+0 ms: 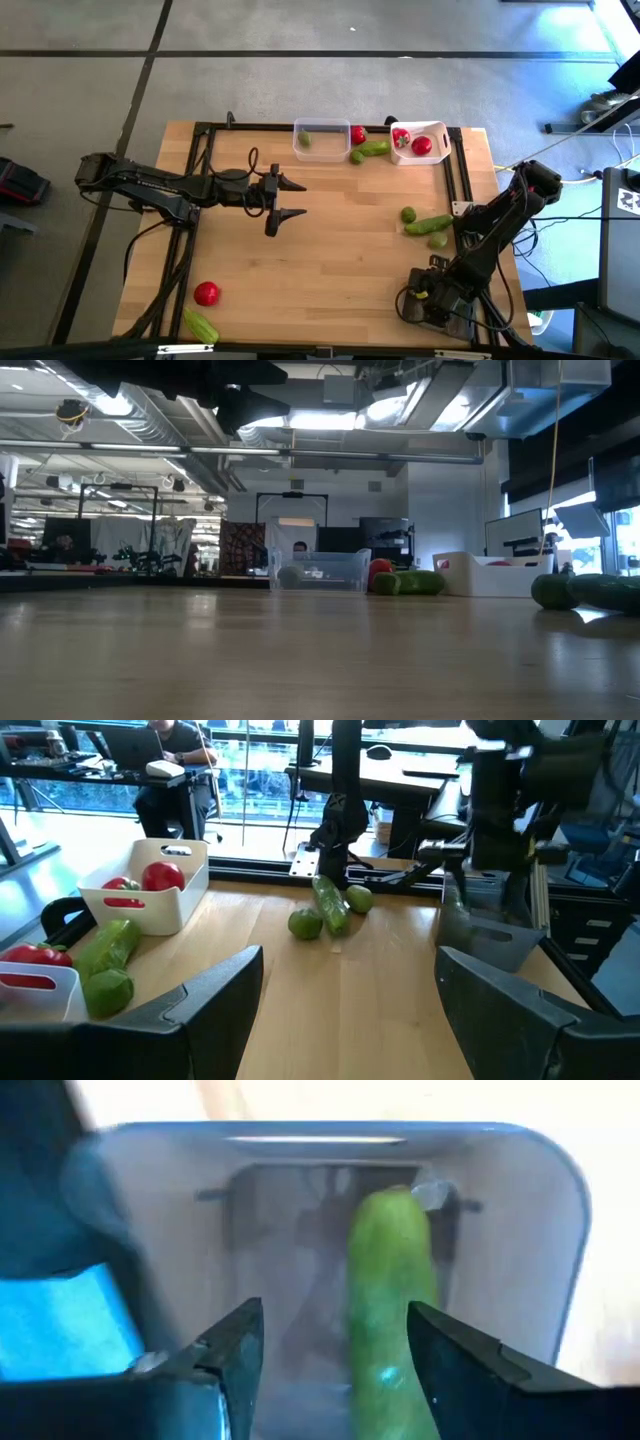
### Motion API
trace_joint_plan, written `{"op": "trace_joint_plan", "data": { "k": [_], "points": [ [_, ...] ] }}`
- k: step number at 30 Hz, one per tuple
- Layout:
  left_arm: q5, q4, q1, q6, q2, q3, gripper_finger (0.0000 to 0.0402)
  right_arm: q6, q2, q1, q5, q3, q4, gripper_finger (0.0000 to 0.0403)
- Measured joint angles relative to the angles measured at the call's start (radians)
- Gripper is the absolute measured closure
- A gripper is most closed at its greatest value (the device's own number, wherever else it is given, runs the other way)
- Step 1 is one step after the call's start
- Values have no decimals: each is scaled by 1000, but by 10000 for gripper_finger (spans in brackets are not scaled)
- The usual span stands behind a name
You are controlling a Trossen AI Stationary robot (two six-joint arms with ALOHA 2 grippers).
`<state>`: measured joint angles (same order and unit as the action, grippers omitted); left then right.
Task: Sort produce into baskets
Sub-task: Put the green cucumber into the black bin
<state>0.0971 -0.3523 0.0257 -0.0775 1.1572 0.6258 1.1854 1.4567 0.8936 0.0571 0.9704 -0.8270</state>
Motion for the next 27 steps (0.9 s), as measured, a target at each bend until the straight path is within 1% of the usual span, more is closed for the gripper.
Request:
{"op": "trace_joint_plan", "data": {
  "k": [3, 5, 9, 12, 15, 20, 27],
  "points": [
    [0, 0, 0, -2, 0, 0, 109, -12, -5, -11, 14, 88, -98, 185],
    [0, 0, 0, -2, 0, 0, 109, -46, -6, -30, -14, 152, -149, 185],
    [0, 6, 1, -8, 0, 0, 109, -132, -6, -59, -156, 254, -279, 185],
    [0, 6, 1, -13, 0, 0, 109, -180, -7, -88, -264, 278, -391, 185],
    [0, 7, 1, -14, 0, 0, 109, -226, -7, -128, -319, 265, -493, 185],
    [0, 16, 1, -22, 0, 0, 109, -336, -7, -228, -318, 179, -596, 185],
    [0, 28, 1, -27, 0, 0, 109, -529, -6, -384, -302, 24, -580, 184]
  ]
}}
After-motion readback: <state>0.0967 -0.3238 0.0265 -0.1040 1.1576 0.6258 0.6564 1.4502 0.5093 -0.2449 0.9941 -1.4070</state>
